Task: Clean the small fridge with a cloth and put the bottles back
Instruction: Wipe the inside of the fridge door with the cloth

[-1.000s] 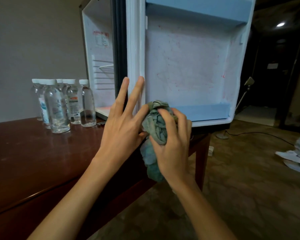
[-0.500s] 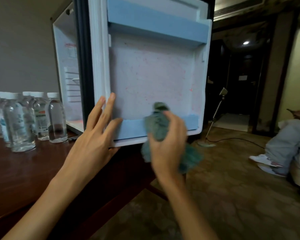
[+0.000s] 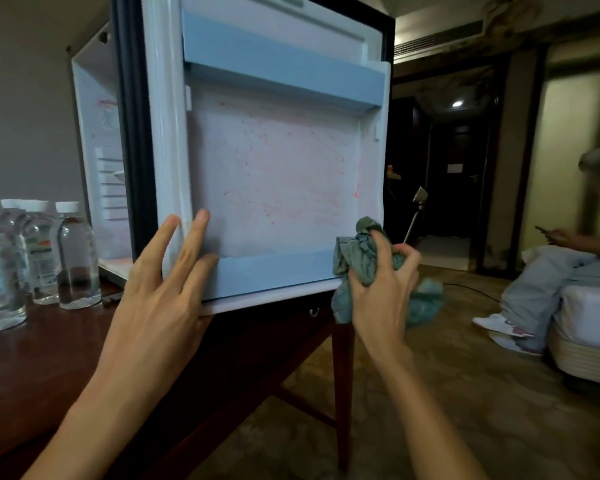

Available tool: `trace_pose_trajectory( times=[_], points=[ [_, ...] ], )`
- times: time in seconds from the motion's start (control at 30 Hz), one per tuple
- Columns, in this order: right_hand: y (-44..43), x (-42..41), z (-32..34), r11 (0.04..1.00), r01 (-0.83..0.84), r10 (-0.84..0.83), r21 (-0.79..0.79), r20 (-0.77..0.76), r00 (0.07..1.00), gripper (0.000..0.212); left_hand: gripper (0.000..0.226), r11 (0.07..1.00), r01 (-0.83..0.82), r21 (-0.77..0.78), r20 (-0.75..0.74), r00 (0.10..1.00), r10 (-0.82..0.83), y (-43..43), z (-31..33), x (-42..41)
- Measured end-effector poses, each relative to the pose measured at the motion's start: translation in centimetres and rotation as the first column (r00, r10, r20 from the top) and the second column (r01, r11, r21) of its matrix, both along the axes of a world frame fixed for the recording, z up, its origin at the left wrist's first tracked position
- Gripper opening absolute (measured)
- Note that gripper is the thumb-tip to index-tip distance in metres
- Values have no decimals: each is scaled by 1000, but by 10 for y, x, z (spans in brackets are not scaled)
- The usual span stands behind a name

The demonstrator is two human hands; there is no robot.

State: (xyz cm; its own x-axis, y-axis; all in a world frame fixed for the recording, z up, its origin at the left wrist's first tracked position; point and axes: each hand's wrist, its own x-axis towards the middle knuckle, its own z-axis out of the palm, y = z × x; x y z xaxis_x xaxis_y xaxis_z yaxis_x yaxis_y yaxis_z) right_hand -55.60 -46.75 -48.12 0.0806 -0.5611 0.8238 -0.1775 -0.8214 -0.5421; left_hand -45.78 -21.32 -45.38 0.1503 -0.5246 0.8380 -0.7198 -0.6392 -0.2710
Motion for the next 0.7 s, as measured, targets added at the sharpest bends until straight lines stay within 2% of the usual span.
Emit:
trace_pose_trajectory(
  times=[0.07, 0.13, 0.23, 0.3, 0.4, 0.47, 0.63, 0.7],
  points=[
    [9, 0, -1, 995, -47, 49, 84, -24, 999, 76, 69, 996, -63, -63, 9, 998, 63, -7, -4, -8],
    [17, -4, 0, 991, -93, 99, 99, -56, 993, 83, 69, 988, -85, -128, -30, 996, 82, -17, -8, -18],
    [28, -11, 3, 975, -212, 217, 64, -90, 972, 92, 58, 968, -58, -243, -109, 994, 32, -40, -12, -39],
    [33, -15, 7, 969, -244, 247, 42, -114, 962, 89, 53, 961, -2, -275, -99, 995, -27, -63, -14, -53],
    [29, -17, 16, 979, -177, 157, -103, -176, 972, 75, 55, 975, 97, -199, -51, 993, -109, -99, -16, -56],
    [18, -18, 19, 977, -106, 63, -186, -222, 973, 73, 58, 981, 151, -121, -81, 984, -161, -115, -16, -47],
    [-4, -24, 30, 966, 28, -99, -256, -269, 958, 67, 61, 971, 219, -98, -138, 963, -231, -125, -15, -33],
    [-7, -26, 37, 963, 48, -139, -266, -335, 932, 70, 61, 970, 221, -104, -127, 964, -233, -127, -17, -31]
  ],
)
